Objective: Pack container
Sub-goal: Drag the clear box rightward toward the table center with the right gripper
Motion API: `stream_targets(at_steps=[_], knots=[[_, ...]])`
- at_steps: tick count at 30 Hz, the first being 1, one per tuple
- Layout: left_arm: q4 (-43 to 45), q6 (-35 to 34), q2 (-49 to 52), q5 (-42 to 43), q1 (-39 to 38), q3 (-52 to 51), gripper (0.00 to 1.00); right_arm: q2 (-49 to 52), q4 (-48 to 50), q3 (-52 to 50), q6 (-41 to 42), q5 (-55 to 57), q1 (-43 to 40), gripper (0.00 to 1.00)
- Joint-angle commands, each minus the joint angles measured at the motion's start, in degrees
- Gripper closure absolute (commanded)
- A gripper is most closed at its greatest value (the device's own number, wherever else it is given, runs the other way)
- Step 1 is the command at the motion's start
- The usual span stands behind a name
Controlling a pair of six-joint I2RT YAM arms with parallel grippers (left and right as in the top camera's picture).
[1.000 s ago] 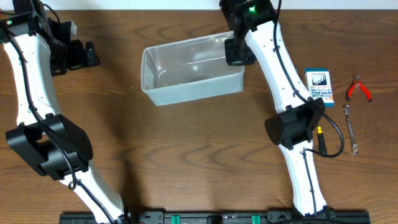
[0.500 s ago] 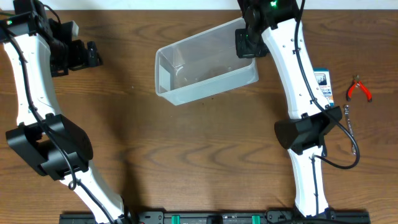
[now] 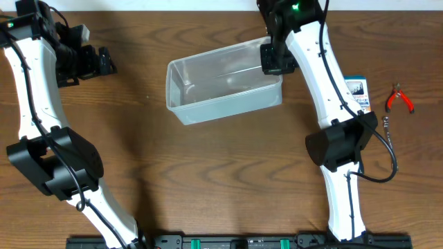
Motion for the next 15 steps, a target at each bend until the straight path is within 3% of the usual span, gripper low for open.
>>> stream_targets(at_steps=[1, 15], knots=[[-0.31, 0.37, 0.37, 0.96, -0.07, 0.31, 0.02, -1.73, -0.11, -0.57, -0.48, -0.76, 0.85, 0.99], [-0.33, 0.37, 0.37, 0.96, -0.07, 0.31, 0.02, -1.73, 0.87, -7.48, -0.74, -0.24, 1.20, 0.99]])
